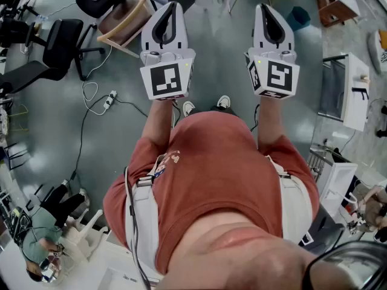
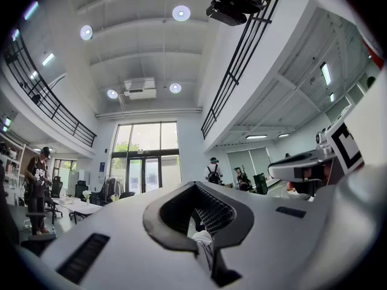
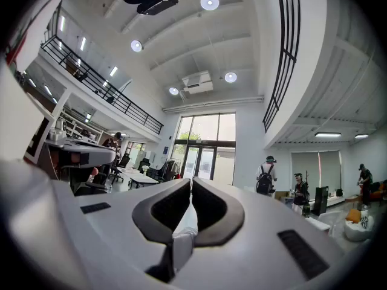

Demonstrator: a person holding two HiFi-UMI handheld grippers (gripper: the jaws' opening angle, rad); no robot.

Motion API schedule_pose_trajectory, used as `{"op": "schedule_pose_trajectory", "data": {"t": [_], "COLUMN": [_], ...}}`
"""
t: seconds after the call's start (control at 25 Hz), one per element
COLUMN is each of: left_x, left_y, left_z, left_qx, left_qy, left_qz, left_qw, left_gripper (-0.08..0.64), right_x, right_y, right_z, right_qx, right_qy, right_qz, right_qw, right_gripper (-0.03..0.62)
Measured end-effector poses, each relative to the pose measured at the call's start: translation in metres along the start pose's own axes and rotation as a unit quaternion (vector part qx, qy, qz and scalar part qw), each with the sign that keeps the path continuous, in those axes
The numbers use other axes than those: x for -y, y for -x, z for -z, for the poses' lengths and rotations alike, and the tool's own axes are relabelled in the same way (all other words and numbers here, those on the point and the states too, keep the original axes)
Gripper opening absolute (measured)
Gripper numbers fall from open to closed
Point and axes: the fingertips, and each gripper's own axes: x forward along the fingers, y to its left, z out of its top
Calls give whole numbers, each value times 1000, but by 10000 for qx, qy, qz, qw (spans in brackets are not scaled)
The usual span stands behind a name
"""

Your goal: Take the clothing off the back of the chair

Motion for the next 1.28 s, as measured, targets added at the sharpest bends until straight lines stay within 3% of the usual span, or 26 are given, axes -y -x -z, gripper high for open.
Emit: {"op": "schedule_pose_trajectory", "data": {"t": [0.88,1.28], "left_x": [-83,-82], "left_y": [39,9], "left_z": [34,53], "left_qx": [-57,-217], "left_qy": [230,235], "left_qz": [188,204], "left_qw": [9995,9993], "left_gripper": [14,14], "right_x": [-100,-87], "right_y": [-12,-40], "right_z": [4,28], "right_qx": [-114,-270], "right_qy": [-35,-125], "right_qz": [196,140], "right_qw": [9997,9995], "right_gripper": [29,30]}}
